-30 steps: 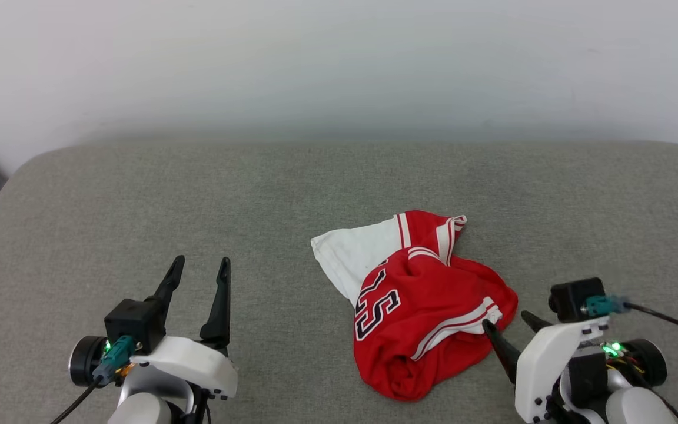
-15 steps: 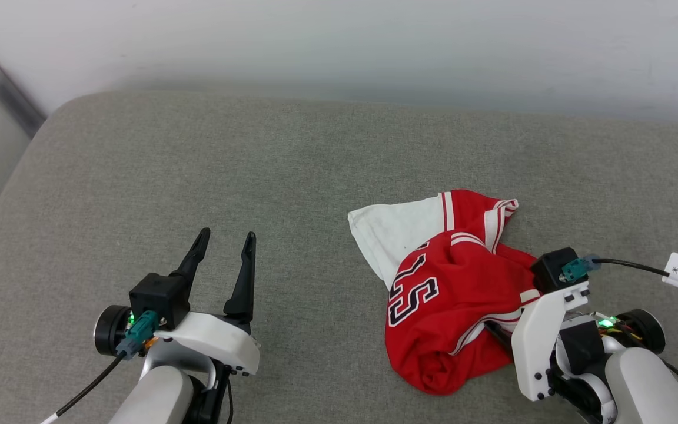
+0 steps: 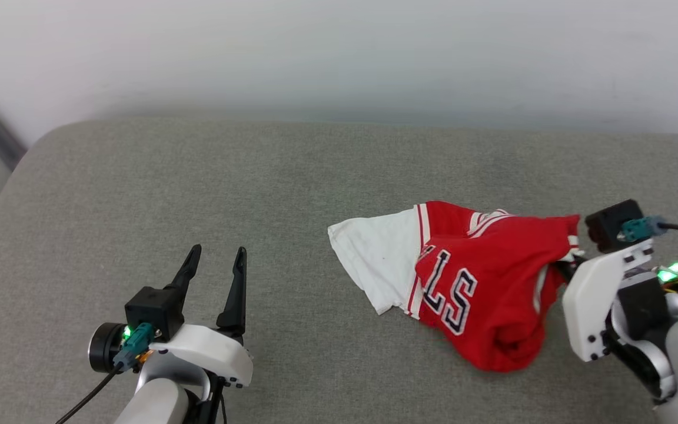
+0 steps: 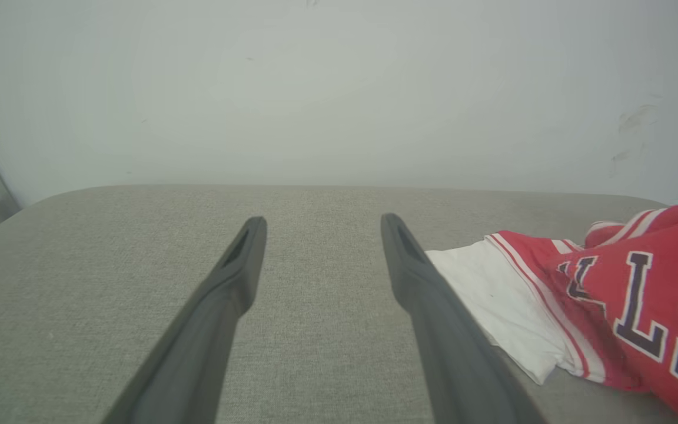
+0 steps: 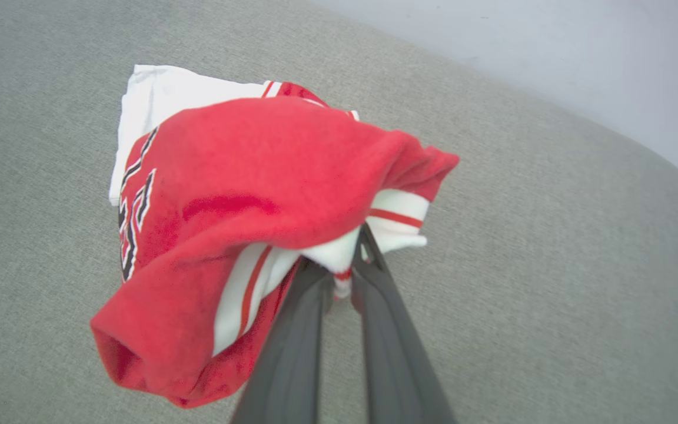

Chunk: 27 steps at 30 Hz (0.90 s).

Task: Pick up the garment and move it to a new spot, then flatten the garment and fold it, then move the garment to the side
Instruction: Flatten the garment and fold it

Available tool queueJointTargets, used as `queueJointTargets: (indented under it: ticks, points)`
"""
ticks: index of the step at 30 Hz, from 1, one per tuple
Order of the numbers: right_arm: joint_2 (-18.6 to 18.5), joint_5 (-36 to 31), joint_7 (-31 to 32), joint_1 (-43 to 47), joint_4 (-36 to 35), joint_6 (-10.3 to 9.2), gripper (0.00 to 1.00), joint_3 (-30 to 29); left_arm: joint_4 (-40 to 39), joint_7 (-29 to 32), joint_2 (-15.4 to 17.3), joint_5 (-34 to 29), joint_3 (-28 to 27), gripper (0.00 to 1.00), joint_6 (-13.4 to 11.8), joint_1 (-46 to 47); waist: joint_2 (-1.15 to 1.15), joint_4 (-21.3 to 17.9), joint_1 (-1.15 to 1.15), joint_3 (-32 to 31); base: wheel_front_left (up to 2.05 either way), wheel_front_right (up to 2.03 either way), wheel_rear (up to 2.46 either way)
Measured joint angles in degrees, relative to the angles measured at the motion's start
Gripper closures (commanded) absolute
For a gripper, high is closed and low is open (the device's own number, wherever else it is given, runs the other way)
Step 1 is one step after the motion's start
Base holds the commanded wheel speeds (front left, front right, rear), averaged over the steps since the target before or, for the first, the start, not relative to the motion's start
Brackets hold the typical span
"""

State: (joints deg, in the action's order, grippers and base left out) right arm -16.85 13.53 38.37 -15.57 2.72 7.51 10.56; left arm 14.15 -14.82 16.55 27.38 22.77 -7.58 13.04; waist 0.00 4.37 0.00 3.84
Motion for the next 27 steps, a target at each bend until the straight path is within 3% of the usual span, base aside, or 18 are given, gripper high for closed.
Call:
queueJointTargets:
  ticks: [6,11,12,13,14,21,27]
  points:
    - [-1.7,-3.4,4.3,4.6,-3.9,0.00,1.00,-8.3,-0.3,0.0,0.2,0.0,-0.2,0.00,-0.5,-1.3,0.00,-2.2,0.00,-1.4,0.00,0.00,0.00]
    - [0.8,-3.9,6.4,13.6,0.3,-0.01,1.00,-16.3,-0.5,0.1,0.4,0.1,0.2,0.00,-0.5,-1.7,0.00,-2.9,0.00,-1.7,0.00,0.00,0.00]
    - [1.6,-3.9,5.7,14.9,2.1,-0.01,0.83,-17.2,-0.5,0.1,0.4,0.1,0.2,0.00,-0.5,-1.7,0.00,-3.0,0.00,-1.6,0.00,0.00,0.00]
    - [2.4,-3.9,4.6,15.9,3.7,-0.01,0.14,-17.9,-0.6,0.2,0.5,0.1,0.3,0.00,-0.6,-1.8,0.00,-3.1,0.00,-1.6,0.00,0.00,0.00]
    - [3.3,-3.7,3.3,16.5,5.0,-0.01,0.00,-18.3,-0.5,0.4,0.5,0.1,0.3,0.00,-0.6,-1.9,0.00,-3.1,0.00,-1.6,0.00,0.00,0.00]
    - [8.1,-3.6,-9.2,17.2,8.3,-0.01,0.00,-20.3,-0.8,0.7,1.1,0.6,0.2,0.00,-1.2,-3.3,0.00,-3.5,0.00,-2.5,0.00,0.00,0.00]
    - [9.6,-4.9,-16.5,18.4,4.1,-0.01,0.00,-20.7,-1.4,1.0,1.5,1.1,0.0,0.00,-2.0,-5.2,0.00,-3.9,0.00,-4.3,0.00,0.00,0.00]
